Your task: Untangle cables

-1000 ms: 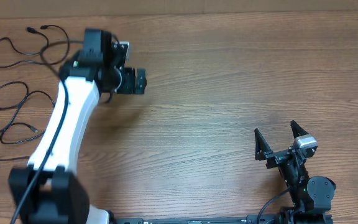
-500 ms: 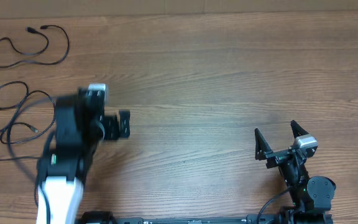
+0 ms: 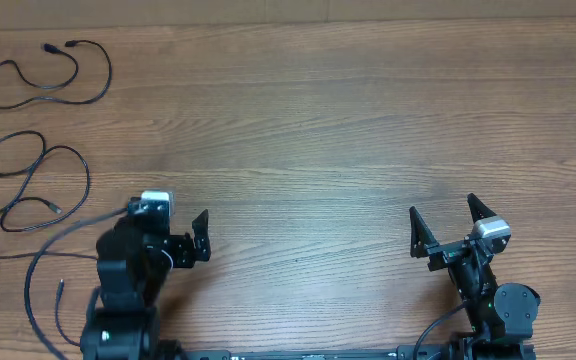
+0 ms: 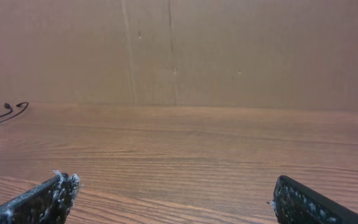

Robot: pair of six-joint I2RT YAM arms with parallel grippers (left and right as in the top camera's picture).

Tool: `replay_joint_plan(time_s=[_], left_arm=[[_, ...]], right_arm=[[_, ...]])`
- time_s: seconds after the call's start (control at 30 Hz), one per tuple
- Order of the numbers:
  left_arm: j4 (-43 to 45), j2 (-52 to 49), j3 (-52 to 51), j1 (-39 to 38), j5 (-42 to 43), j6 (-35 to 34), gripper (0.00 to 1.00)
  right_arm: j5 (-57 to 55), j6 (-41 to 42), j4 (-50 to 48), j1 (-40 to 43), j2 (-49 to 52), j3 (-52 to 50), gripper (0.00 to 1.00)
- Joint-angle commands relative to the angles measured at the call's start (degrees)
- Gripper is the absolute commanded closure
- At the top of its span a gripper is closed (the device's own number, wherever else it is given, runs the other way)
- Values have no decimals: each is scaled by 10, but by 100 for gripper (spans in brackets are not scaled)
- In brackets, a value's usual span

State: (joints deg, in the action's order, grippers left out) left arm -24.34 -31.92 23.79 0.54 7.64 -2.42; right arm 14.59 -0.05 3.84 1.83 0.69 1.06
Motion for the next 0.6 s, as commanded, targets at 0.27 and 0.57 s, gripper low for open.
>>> replay_joint_plan(time_s=[0.27,0.57], left_arm=[[22,277,-103,6,-27,12,1],[106,317,-176,6,-52,12,1]], right_arm=[[-5,-4,-3,-2,-5,-6,0],[-6,-4,-3,-2,-5,-6,0]])
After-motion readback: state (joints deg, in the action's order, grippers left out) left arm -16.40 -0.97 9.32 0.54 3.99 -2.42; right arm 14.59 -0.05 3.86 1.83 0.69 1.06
